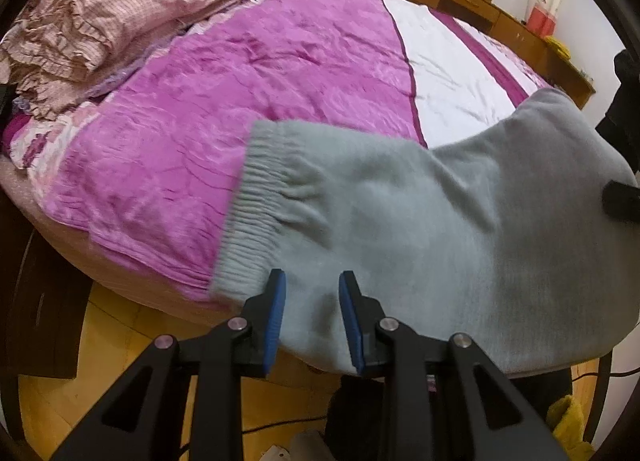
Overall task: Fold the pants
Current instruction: 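Grasp the pants edge with the right gripper and lift it up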
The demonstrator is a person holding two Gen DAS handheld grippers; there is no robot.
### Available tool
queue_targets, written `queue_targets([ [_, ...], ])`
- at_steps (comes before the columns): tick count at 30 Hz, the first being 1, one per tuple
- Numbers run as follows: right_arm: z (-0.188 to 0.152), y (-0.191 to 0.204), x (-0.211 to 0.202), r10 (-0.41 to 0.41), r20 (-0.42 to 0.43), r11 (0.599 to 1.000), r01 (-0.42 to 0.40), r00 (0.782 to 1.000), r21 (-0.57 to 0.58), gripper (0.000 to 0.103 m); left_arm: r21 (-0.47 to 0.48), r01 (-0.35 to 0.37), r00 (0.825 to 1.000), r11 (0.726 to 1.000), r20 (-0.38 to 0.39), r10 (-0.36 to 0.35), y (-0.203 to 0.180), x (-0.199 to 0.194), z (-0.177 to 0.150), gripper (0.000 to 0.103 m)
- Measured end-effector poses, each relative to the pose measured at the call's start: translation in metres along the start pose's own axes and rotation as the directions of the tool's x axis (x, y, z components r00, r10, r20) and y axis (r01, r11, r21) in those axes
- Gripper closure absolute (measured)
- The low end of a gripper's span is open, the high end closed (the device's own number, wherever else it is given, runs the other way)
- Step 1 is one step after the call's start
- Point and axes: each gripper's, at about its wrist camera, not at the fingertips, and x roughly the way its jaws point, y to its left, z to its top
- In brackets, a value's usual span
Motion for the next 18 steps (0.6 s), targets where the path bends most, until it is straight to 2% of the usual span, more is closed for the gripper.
queue_targets([
  [3,0.008,0.012,0.001,0.009,-0.004,1.0,-0.009,1.0,-0.025,0.1,-0.015,0.006,1.0,1.0,0.015,-0.006,0.009,-0.011,0.003,0.074],
  [6,0.016,0.026,0.004,0.021,-0.013,0.999,-0.022,1.0,-0.049,0.1,-0.026,-0.023,0.999,0.999,0.032,0.023,0.017,-0.021,0.005,0.074],
  [9,0.024,0.041,0.011,0.042,-0.021,0.996,-0.043,0.999,-0.073,0.1,-0.051,-0.002,0.998,0.999,0.061,0.005,0.026,-0.033,0.006,0.074],
  [14,0.038,0.066,0.034,0.077,-0.047,0.993,-0.081,0.996,-0.087,0.1,-0.076,-0.004,0.996,0.997,0.084,0.011,0.04,-0.041,0.007,0.074],
  [18,0.047,0.074,0.06,0.084,-0.082,0.993,-0.091,0.993,-0.077,0.1,-0.104,-0.01,0.997,0.995,0.071,0.018,0.054,-0.036,0.008,0.075],
])
